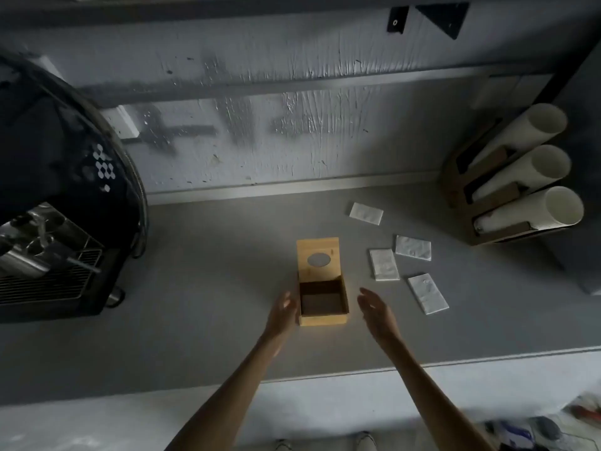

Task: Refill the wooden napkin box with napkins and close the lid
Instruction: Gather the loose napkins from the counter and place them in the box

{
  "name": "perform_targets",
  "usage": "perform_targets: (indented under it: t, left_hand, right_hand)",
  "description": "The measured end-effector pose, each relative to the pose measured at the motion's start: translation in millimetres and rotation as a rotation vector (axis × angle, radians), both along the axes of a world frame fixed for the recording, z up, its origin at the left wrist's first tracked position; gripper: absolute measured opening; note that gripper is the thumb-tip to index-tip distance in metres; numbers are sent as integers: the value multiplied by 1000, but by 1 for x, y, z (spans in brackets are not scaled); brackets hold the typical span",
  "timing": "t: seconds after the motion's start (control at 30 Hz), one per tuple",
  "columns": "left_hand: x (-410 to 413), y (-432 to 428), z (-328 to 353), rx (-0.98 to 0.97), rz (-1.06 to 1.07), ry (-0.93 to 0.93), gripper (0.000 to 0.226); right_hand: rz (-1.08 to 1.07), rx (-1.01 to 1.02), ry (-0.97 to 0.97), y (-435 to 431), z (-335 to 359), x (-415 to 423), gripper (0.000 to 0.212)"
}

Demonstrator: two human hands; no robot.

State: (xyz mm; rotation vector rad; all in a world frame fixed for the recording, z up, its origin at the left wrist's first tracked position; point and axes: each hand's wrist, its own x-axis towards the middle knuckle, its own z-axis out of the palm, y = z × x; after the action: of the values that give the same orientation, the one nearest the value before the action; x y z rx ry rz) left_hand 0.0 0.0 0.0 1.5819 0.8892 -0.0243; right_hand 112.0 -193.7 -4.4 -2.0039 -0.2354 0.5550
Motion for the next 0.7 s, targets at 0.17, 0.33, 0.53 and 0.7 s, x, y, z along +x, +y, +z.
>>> perform_targets:
  t: [0.17, 0.33, 0.53, 0.7]
  left_hand:
    - [10, -9, -24, -26, -116, 42, 32]
    - [11, -20, -22, 4, -8, 62, 32]
    - [11, -24, -23, 15, -12, 66, 29]
    - [22, -15, -5, 32, -99, 132, 26]
  right_hand:
    - [-176, 221, 486, 21, -9, -6, 44]
    - [-144, 75, 400, 21, -41, -8, 69]
    - [-150, 141, 460, 12, -35, -3, 62]
    - [-217, -31, 173, -10, -22, 25, 26]
